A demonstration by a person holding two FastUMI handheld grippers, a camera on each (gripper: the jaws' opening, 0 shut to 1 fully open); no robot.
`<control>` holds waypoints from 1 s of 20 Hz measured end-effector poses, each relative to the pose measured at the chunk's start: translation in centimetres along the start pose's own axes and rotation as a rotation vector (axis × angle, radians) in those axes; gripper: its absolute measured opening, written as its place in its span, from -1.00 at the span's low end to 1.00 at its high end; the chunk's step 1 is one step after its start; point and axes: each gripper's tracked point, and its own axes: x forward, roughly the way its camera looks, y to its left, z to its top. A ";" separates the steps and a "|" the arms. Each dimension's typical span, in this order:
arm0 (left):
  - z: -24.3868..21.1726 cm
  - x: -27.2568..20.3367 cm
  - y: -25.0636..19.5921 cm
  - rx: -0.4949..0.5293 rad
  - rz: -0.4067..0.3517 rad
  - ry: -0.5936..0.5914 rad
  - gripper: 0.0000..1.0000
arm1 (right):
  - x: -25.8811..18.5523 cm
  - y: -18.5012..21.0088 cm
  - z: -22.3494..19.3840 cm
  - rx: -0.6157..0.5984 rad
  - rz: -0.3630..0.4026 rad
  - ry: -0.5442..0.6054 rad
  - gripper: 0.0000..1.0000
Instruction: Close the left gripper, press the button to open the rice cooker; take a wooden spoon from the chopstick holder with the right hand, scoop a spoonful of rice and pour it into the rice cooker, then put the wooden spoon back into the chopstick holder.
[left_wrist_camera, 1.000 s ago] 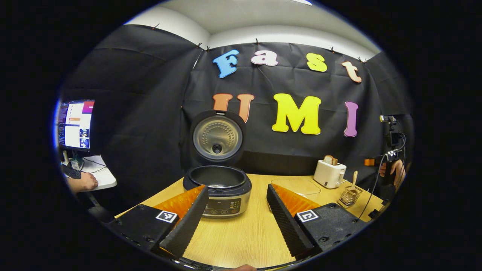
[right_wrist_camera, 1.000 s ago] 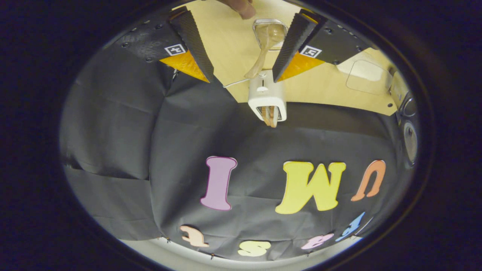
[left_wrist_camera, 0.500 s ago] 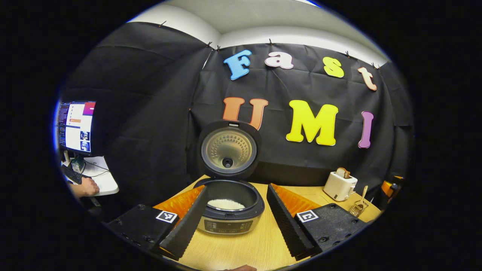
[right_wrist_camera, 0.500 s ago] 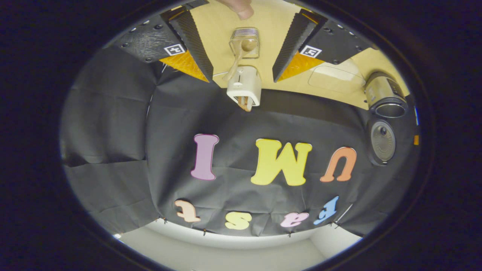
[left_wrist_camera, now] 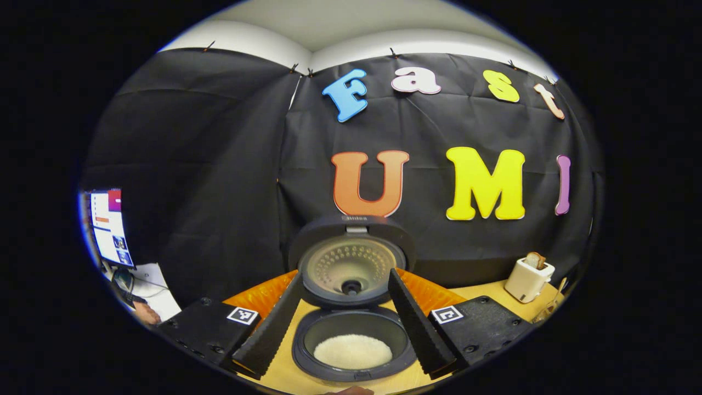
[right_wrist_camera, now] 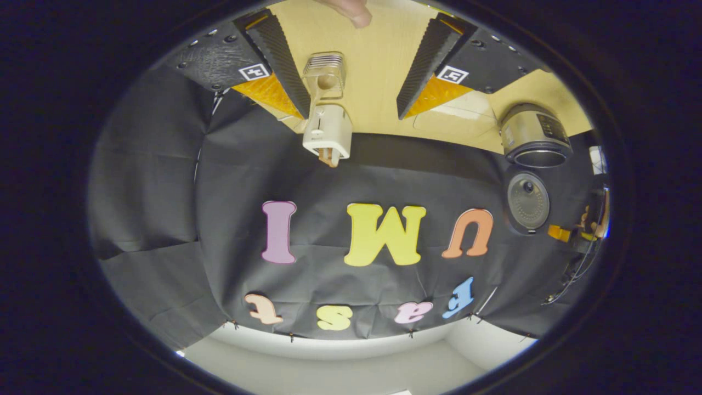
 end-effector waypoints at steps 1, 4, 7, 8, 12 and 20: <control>1.2 1.6 0.8 0.005 0.028 -0.008 0.95 | 0.2 0.0 -0.4 0.009 0.008 0.006 0.97; 4.3 5.4 0.1 -0.049 0.035 -0.043 0.96 | 1.1 -0.5 -1.6 0.012 0.013 0.016 0.89; 5.8 9.2 -1.8 -0.088 0.014 -0.047 0.96 | 1.9 -0.7 -3.1 0.011 0.019 0.034 0.89; 5.8 10.4 -2.3 -0.092 -0.001 -0.040 0.96 | 2.2 -0.9 -3.8 0.017 0.026 0.044 0.89; 5.8 14.1 -1.9 -0.040 0.060 -0.003 0.96 | 3.3 -3.0 -5.3 0.046 -0.037 0.068 0.89; 2.5 16.6 -3.5 -0.001 0.005 0.086 0.96 | 1.6 -0.3 -3.7 0.060 0.035 0.006 0.84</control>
